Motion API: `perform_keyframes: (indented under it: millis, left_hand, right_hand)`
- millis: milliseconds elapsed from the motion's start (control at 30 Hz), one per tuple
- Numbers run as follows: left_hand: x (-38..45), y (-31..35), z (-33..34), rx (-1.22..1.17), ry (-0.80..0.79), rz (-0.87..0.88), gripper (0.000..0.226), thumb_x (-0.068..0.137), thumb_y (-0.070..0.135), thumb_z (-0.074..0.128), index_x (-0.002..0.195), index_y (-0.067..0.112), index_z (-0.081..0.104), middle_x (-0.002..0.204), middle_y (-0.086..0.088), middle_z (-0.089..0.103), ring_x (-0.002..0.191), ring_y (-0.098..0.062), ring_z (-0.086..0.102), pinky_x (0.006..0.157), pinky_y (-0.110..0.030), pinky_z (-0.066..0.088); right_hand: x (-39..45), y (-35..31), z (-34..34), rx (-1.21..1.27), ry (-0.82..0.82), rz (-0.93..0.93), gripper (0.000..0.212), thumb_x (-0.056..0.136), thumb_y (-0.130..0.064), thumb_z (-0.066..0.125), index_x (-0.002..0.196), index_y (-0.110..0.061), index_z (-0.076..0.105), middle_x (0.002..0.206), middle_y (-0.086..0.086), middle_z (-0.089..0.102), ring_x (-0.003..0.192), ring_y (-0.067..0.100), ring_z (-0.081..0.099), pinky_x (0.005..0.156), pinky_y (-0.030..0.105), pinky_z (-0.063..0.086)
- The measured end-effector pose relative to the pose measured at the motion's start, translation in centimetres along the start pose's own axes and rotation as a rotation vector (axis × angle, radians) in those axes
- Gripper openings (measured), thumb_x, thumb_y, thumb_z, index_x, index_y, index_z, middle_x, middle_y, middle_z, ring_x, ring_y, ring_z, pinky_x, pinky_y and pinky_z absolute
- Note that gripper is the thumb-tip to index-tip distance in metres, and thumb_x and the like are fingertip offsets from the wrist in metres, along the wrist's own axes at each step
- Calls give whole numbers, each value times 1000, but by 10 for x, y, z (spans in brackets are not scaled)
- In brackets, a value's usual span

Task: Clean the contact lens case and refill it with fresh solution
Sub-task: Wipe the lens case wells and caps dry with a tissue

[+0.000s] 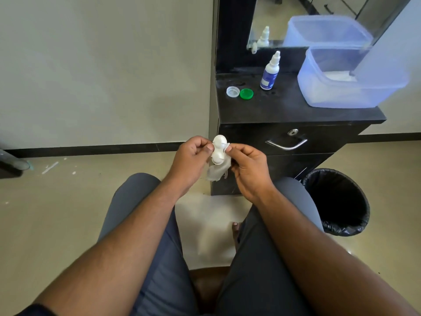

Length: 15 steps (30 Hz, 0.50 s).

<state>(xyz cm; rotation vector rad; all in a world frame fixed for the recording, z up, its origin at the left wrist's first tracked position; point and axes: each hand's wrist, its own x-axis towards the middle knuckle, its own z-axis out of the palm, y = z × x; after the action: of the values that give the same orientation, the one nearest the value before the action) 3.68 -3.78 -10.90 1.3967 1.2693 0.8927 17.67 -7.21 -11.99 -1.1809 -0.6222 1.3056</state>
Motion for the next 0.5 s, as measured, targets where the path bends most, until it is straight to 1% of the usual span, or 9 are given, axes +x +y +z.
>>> perform_keyframes:
  millis: [67,167,267,367,433,500]
  left_hand:
    - [1,3,0,-134,-72,-120,13,97,12,52,91,11,63,60,1,54,48,-5,45,48,-18,37]
    - [3,3,-2,-287,-164,-259,10,95,12,55,96,10,65,58,0,54,46,-9,43,44,-22,32]
    - [4,3,-5,-411,-176,-358,8,92,10,59,91,11,67,57,-1,56,44,-9,43,41,-20,31]
    - [4,6,-10,-499,-192,-456,11,91,11,58,87,10,68,59,-3,63,44,-10,50,41,-19,35]
    - [6,8,-14,-533,-210,-520,19,92,20,55,82,10,68,61,-4,67,45,-11,56,43,-19,40]
    - [8,11,-16,-506,-210,-547,22,91,26,58,80,9,68,61,-6,69,46,-11,61,44,-18,45]
  right_hand:
    - [0,-1,-2,-7,1,-1,10,88,-3,61,93,1,69,90,12,71,83,21,67,79,37,55]
    - [1,-2,-3,-23,15,-2,10,88,-3,61,93,0,69,88,11,71,80,18,67,79,34,56]
    - [2,-1,-3,-39,17,-1,9,88,-4,62,91,-2,70,88,11,71,81,20,66,80,35,54]
    - [2,1,-4,-81,20,-11,9,88,-6,63,88,-5,72,89,10,71,83,21,65,82,39,53]
    - [2,1,-4,-123,19,-25,9,88,-6,63,89,-5,72,91,11,71,85,21,65,83,40,53]
    - [2,2,-5,-176,1,-40,9,88,-6,63,90,-5,72,92,13,71,86,22,65,84,41,53]
